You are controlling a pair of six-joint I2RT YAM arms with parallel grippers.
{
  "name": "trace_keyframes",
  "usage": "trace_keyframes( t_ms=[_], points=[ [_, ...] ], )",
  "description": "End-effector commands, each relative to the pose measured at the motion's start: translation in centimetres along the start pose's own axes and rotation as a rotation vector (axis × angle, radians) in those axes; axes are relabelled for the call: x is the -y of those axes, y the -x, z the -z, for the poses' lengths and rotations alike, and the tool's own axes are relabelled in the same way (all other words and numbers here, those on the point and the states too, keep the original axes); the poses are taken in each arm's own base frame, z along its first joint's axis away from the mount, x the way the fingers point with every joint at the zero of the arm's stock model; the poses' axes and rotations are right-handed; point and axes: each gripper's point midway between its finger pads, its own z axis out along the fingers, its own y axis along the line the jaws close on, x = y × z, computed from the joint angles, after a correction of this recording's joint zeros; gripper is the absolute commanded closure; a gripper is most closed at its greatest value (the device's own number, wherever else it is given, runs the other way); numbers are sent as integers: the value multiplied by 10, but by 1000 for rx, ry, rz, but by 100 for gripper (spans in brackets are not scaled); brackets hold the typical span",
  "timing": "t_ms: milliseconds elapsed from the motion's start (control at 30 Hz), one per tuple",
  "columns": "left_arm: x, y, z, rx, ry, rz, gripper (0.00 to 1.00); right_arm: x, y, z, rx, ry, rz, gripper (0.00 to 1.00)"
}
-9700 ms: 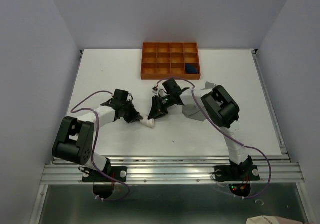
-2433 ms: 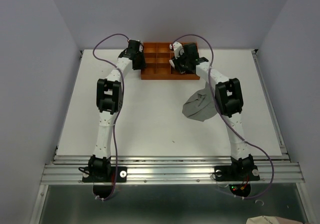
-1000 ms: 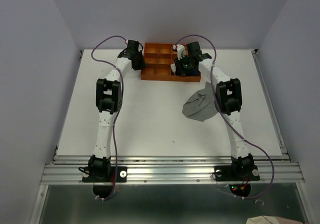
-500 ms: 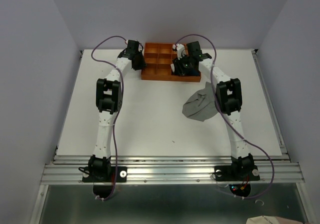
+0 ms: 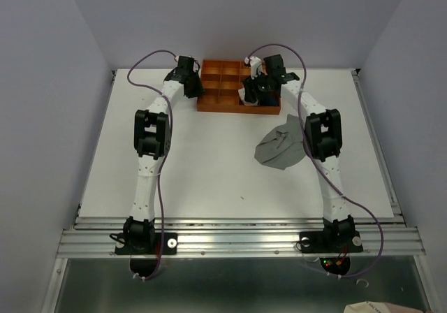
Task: Roll the underwear
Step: Place the rolled underwear into the container
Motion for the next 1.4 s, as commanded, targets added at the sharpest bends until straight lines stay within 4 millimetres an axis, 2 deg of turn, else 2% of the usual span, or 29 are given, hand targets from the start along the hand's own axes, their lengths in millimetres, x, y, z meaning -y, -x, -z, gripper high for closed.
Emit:
trace_keyframes(
  t_ms=[0,133,167,233,400,567,800,1000,1100,1200,1267,1300,1367],
  points=[
    [-13,20,8,54,36,24,63,1,74,41,210,-20,60,39],
    [-12,20,7,52,31,26,63,-11,83,39,238,-3,86,39],
    [-12,20,7,52,31,26,63,-7,84,39,238,-24,90,39],
    [-13,21,7,54,32,27,63,-12,83,31,228,-40,99,39],
    [-12,20,7,52,31,27,63,-6,81,21,214,-107,86,39],
    [-12,19,6,52,31,27,63,-14,77,9,194,-134,94,39],
    [-13,18,6,47,32,28,63,2,71,-2,196,-213,28,43],
    [-13,19,6,51,32,27,63,2,60,-12,177,-207,17,51],
    [-13,19,6,51,32,27,63,1,56,-17,170,-195,14,58],
    [-13,18,5,50,31,28,63,-5,50,-22,162,-157,17,71],
    [-13,19,5,49,29,29,63,-9,46,-27,156,-133,15,76],
    [-14,17,4,45,31,29,63,-18,44,-30,148,-105,23,78],
    [-13,17,5,46,30,28,63,-19,40,-32,139,-100,19,82]
  ],
)
